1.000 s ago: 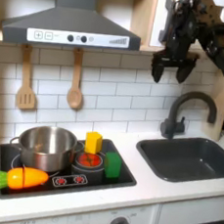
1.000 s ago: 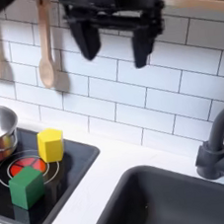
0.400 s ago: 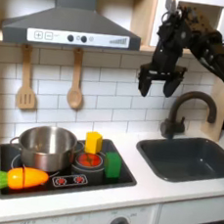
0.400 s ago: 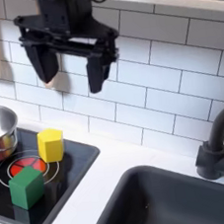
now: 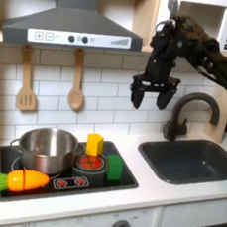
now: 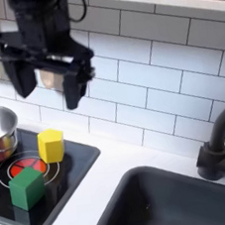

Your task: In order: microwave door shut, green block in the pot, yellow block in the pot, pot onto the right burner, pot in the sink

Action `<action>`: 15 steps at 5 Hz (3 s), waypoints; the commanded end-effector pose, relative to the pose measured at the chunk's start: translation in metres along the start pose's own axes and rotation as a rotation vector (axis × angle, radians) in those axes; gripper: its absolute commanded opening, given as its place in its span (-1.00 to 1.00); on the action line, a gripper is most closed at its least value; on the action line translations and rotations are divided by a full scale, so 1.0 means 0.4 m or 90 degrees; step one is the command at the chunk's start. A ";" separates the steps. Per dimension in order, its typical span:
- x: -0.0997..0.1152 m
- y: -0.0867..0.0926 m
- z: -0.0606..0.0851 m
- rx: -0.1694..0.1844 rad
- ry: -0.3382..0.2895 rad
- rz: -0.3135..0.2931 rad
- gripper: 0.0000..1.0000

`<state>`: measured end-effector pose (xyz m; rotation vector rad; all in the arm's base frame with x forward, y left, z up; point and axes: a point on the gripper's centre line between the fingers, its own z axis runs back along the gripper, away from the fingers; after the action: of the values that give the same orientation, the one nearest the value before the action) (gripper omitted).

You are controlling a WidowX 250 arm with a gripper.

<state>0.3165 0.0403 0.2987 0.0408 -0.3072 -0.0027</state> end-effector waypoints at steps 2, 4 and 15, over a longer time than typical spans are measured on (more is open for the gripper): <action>-0.039 0.049 -0.086 0.019 0.033 -0.017 1.00; -0.050 0.074 -0.121 0.036 0.045 -0.013 1.00; -0.100 0.106 -0.314 -0.012 0.147 -0.088 1.00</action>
<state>0.3164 0.0875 0.1691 0.0357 -0.0754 -0.1364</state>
